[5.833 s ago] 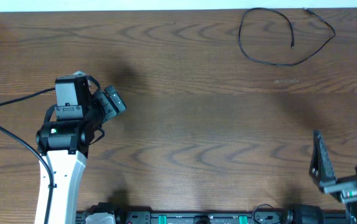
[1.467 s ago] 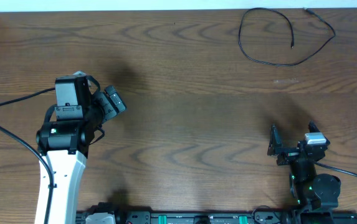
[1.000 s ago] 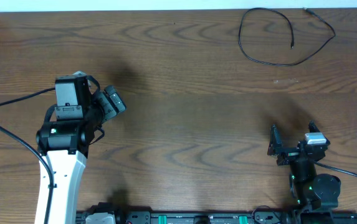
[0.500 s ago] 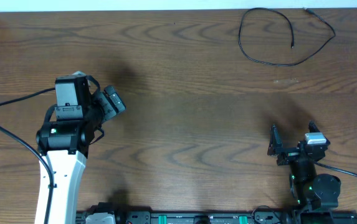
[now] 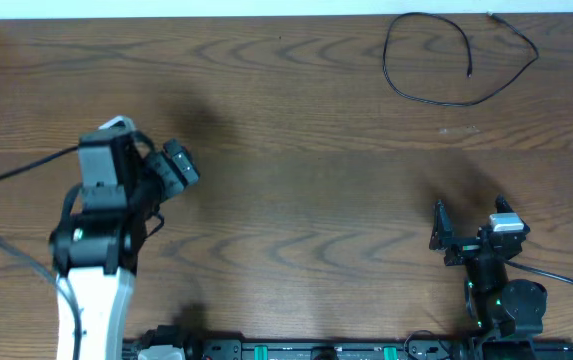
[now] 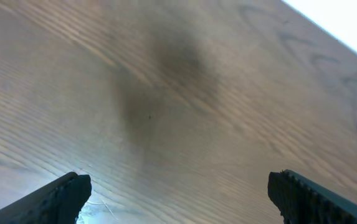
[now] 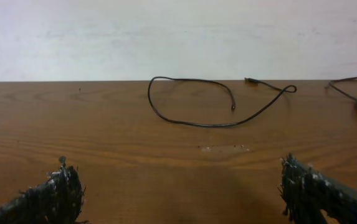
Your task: Untangle cables
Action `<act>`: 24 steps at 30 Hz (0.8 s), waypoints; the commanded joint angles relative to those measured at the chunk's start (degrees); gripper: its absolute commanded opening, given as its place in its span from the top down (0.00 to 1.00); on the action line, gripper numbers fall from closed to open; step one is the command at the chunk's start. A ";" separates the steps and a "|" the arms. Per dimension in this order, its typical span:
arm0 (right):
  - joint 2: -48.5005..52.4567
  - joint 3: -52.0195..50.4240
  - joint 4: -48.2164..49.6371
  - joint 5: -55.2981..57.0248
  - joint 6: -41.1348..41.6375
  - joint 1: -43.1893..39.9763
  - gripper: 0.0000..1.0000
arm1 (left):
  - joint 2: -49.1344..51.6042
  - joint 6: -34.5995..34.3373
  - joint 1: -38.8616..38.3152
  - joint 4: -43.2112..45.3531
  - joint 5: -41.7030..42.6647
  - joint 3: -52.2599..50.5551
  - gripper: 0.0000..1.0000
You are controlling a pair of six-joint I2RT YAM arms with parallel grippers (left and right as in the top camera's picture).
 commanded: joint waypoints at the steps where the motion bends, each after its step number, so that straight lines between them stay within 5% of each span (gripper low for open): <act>1: 0.04 -0.20 -0.11 0.48 0.52 0.33 0.01 | -5.81 1.49 0.24 -2.34 1.01 0.39 0.02; 7: 0.04 -0.20 -0.11 0.48 0.55 0.33 0.01 | -16.28 6.95 0.24 -5.40 4.04 0.37 0.02; 24: 0.04 -0.20 -0.11 0.48 0.52 0.33 0.01 | -42.25 8.41 0.24 -13.90 11.74 0.37 0.02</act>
